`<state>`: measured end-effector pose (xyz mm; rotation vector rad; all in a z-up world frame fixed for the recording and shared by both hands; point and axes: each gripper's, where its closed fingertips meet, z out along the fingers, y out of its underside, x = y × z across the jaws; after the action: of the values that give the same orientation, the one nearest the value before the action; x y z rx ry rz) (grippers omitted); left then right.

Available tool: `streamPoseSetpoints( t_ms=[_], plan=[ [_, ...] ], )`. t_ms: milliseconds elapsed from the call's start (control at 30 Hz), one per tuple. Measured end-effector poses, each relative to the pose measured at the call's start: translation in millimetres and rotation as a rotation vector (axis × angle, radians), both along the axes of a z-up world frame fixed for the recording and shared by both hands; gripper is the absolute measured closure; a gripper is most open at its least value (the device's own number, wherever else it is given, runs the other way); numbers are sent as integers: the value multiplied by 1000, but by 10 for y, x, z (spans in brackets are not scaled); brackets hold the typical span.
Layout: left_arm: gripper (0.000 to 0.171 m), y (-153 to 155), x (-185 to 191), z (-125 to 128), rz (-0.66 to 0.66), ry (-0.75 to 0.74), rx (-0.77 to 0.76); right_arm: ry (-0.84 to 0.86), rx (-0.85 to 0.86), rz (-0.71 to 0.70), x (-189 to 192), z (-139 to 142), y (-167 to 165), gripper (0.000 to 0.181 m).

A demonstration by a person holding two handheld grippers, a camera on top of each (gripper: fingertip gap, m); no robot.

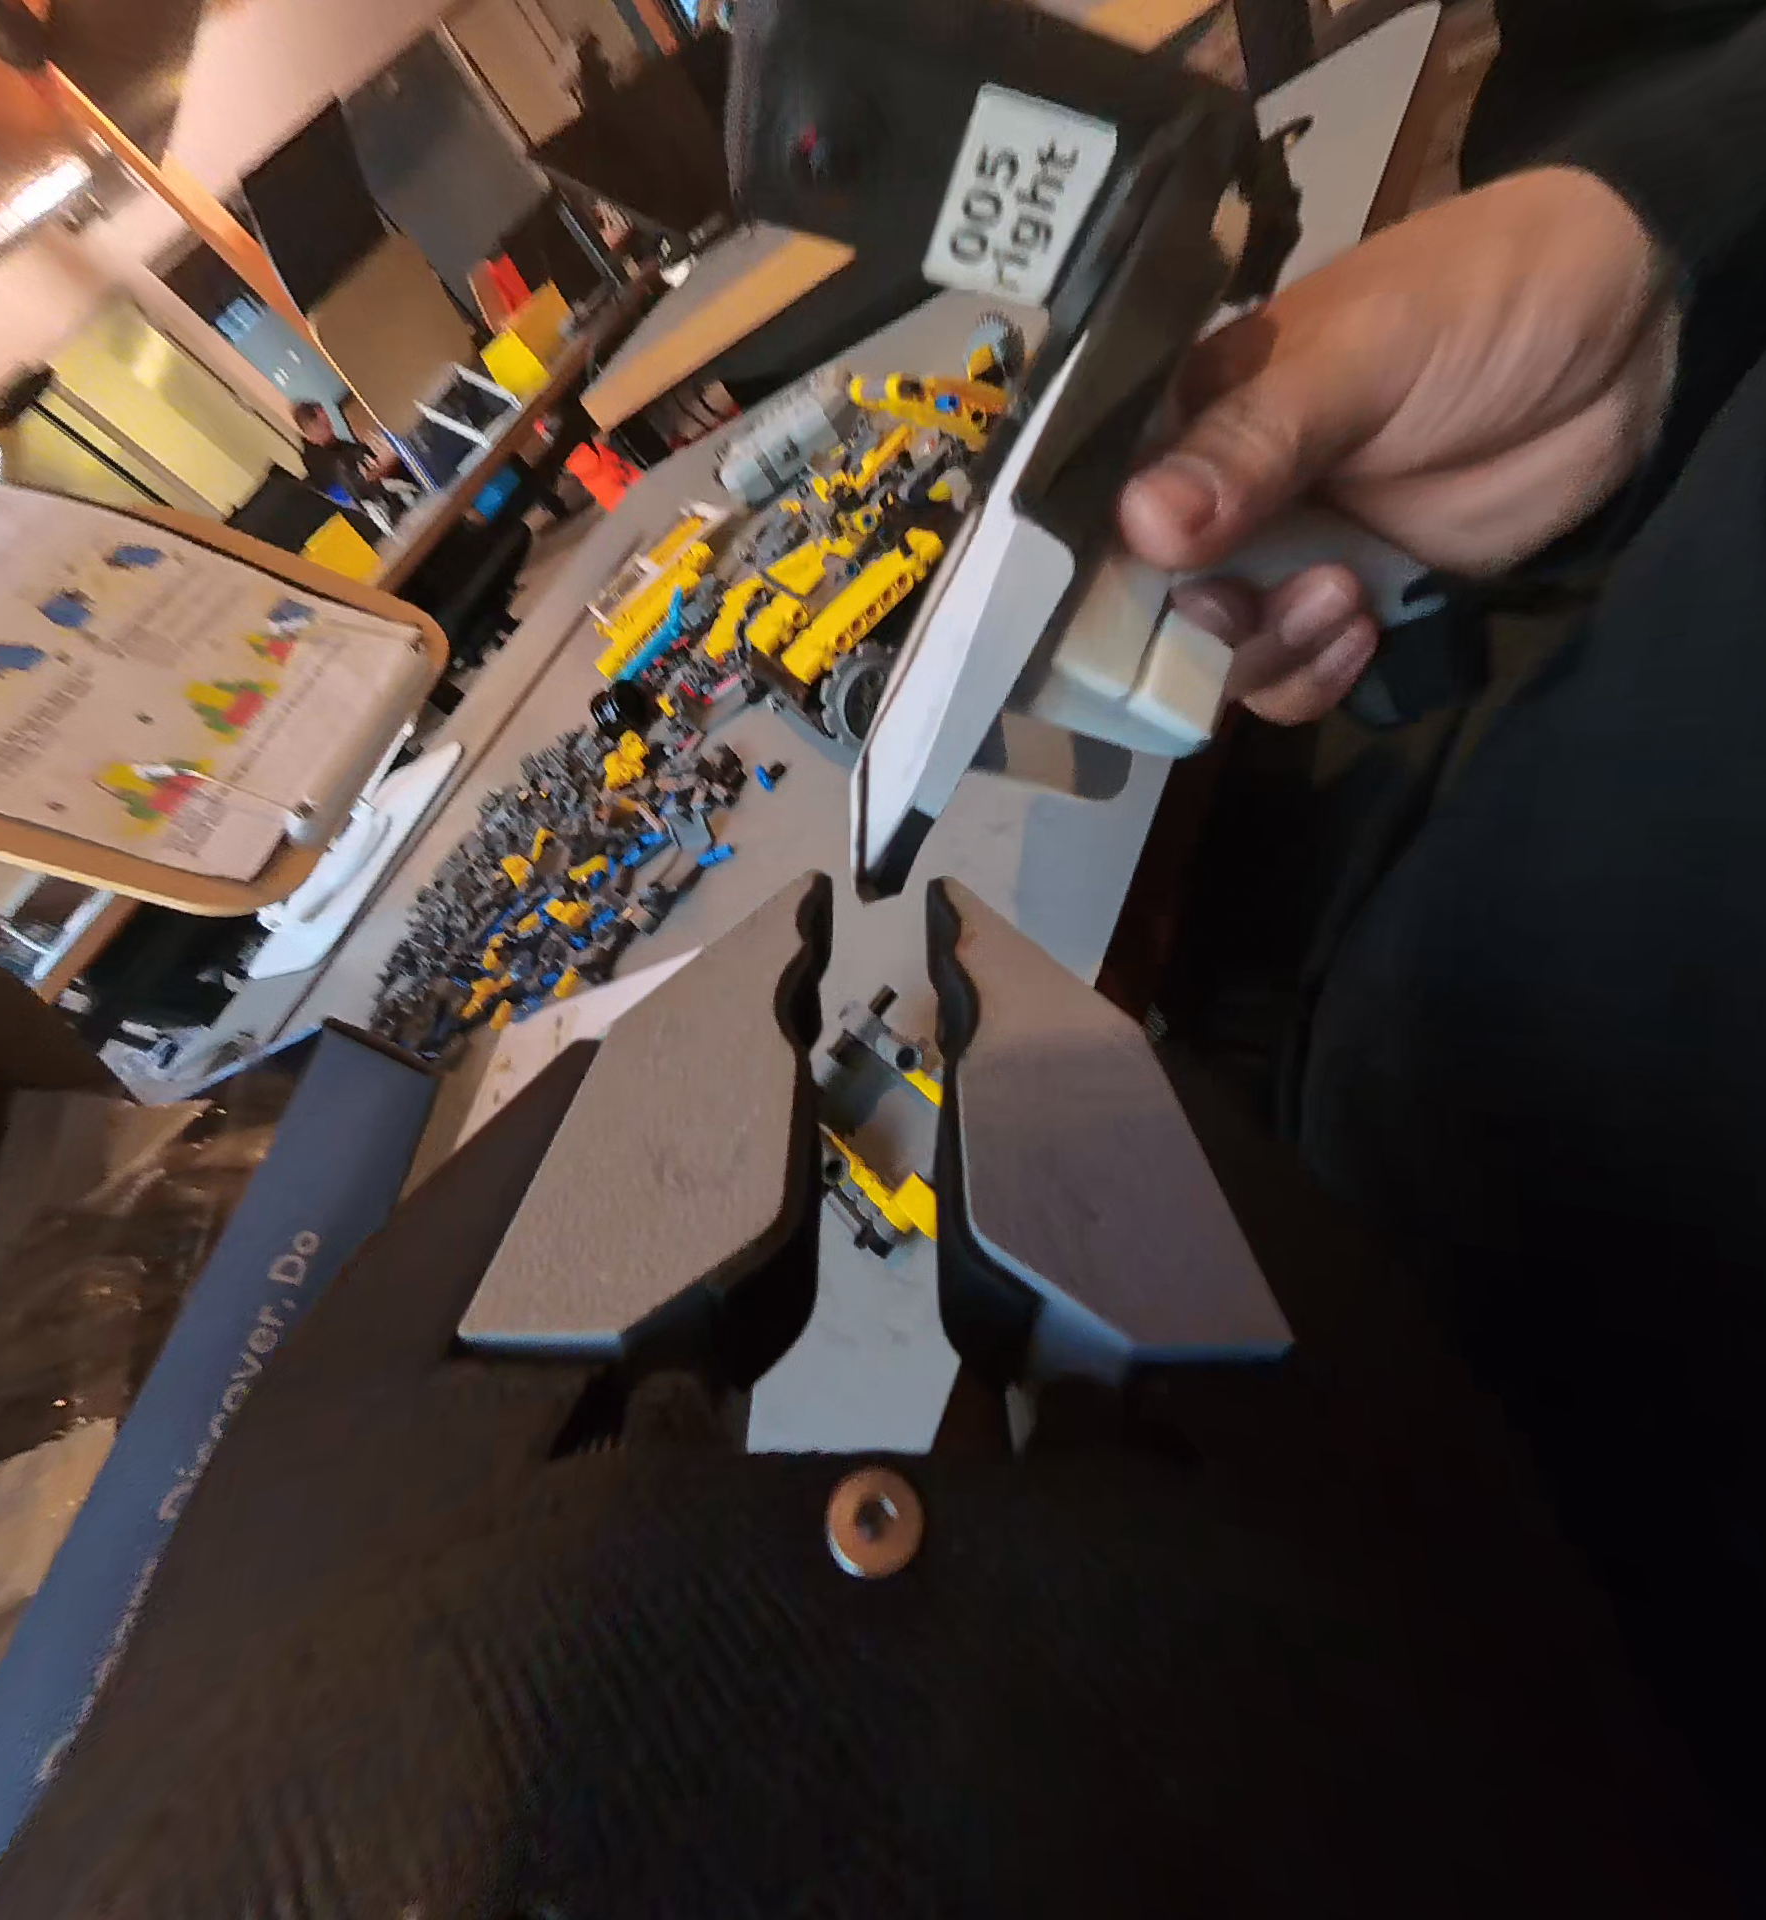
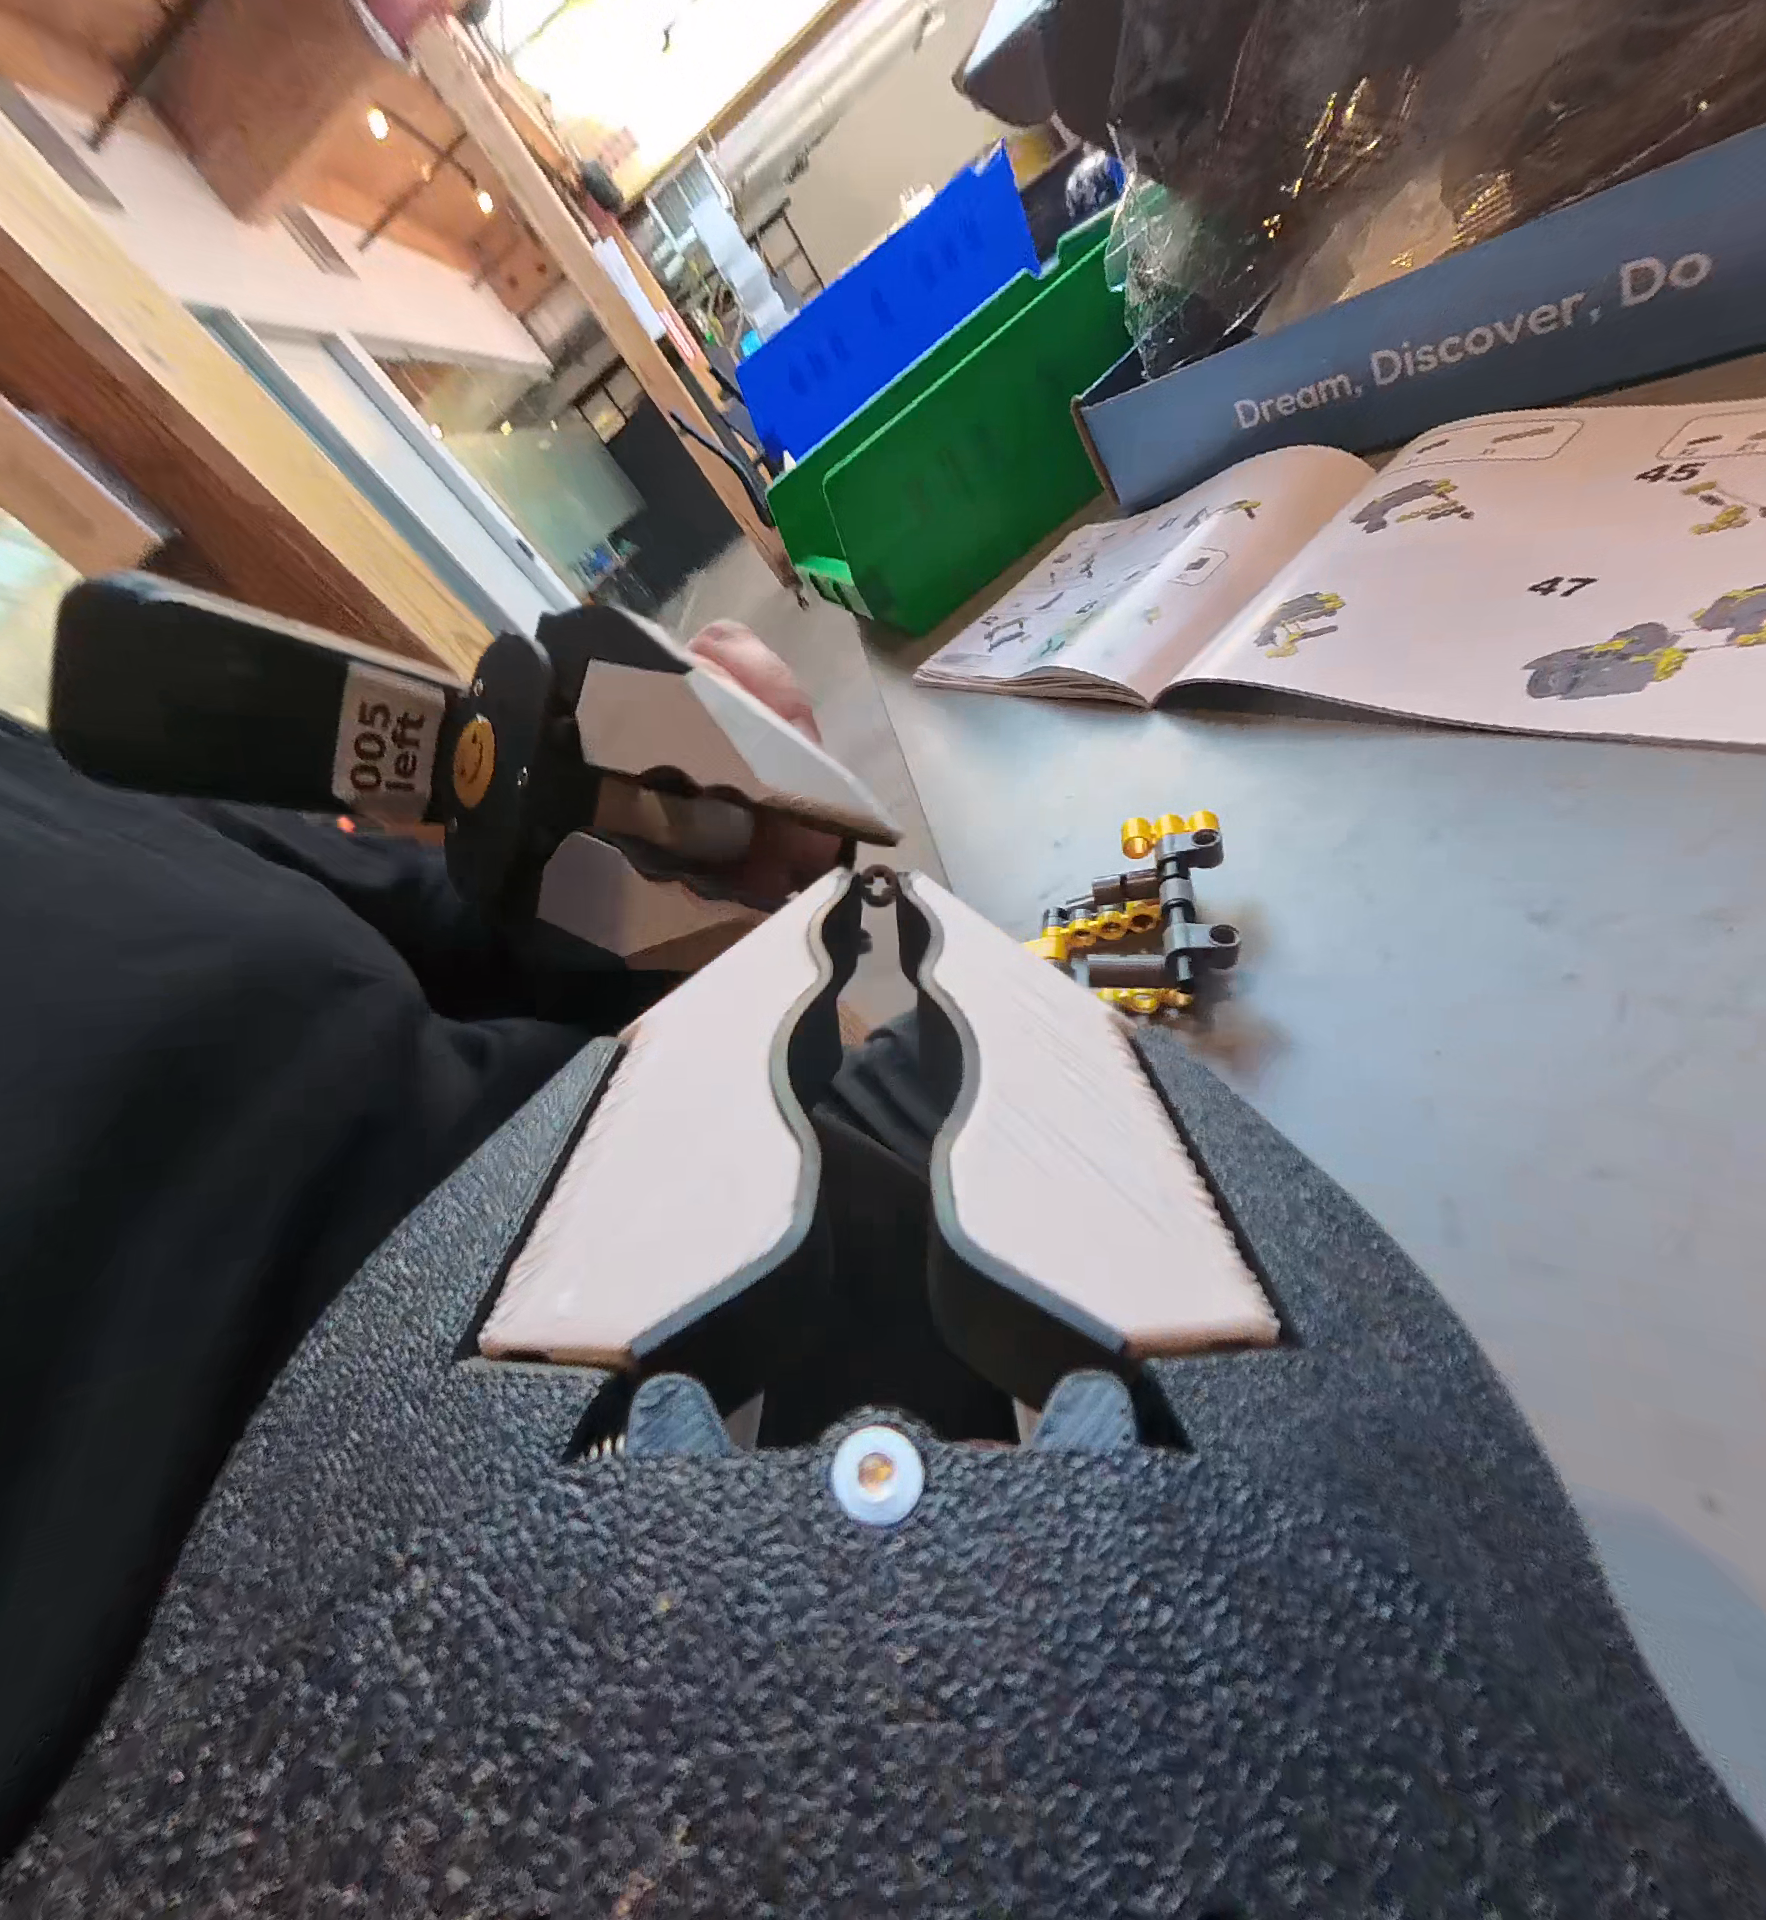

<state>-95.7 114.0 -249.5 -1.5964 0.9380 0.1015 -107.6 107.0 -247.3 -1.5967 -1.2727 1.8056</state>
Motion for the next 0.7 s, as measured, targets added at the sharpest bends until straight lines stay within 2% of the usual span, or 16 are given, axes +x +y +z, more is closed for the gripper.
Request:
streamPoseSetpoints(
  t_ms=[67,300,700],
  plan=[
    [162,-30,33,57,-13,-3,30,24,-79,4,3,40,-10,176],
    [163,-8,-13,83,18,-17,40,99,-359,41,23,137,7,176],
    [167,-2,-13,112,10,-15,39,92,-451,89,-2,151,-50,176]
  ],
)
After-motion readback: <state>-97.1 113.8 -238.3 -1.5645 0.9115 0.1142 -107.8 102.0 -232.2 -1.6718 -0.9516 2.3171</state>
